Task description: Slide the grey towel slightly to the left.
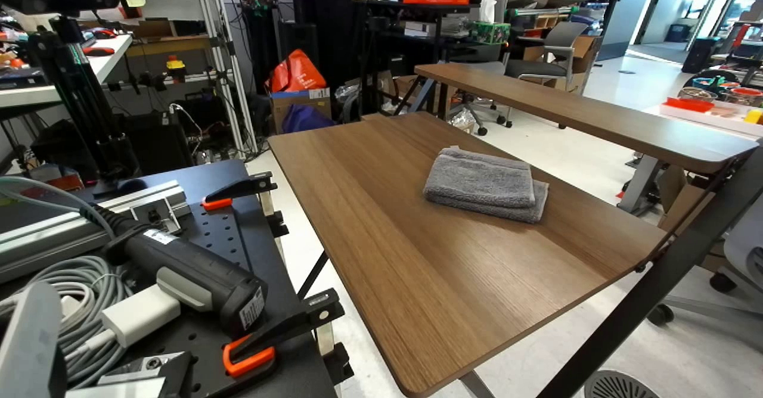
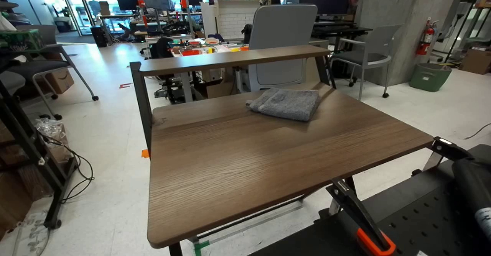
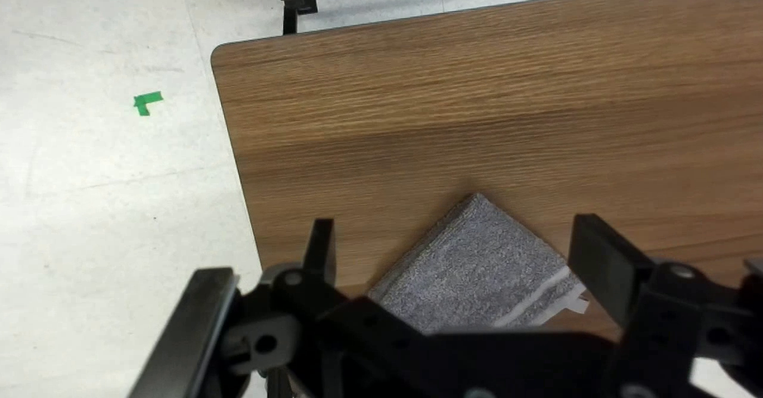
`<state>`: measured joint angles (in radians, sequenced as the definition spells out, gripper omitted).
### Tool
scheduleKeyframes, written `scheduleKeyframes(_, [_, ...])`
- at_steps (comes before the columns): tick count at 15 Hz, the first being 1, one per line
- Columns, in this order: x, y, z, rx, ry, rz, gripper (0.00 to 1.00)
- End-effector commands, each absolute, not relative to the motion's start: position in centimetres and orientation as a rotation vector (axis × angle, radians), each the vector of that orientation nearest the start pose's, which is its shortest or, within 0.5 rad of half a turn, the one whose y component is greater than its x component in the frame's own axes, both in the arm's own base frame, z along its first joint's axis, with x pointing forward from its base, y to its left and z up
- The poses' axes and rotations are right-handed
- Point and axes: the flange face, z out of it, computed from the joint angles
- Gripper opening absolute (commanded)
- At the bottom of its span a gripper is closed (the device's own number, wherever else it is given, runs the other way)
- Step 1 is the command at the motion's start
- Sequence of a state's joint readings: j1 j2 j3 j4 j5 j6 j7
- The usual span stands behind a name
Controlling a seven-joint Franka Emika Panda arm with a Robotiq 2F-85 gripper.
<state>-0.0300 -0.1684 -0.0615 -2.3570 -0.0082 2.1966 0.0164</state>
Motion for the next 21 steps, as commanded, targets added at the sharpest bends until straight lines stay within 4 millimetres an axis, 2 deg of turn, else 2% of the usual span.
scheduleKeyframes(1, [48.7, -4.9, 39.1, -3.127, 0.162, 0.006, 1.00])
scheduleKeyframes(4, [50.5, -5.2, 37.9, -3.123, 0.164, 0.034, 1.00])
scheduleKeyframes(12, [50.7, -5.2, 38.1, -3.123, 0.164, 0.025, 1.00])
scheduleKeyframes(13, [51.2, -5.6, 37.8, -3.125, 0.179, 0.047, 1.00])
scheduleKeyframes(16, [53.5, -5.5, 37.2, -3.133, 0.173, 0.063, 1.00])
scheduleKeyframes(21, [59.4, -4.3, 35.6, -3.153, 0.151, 0.078, 1.00])
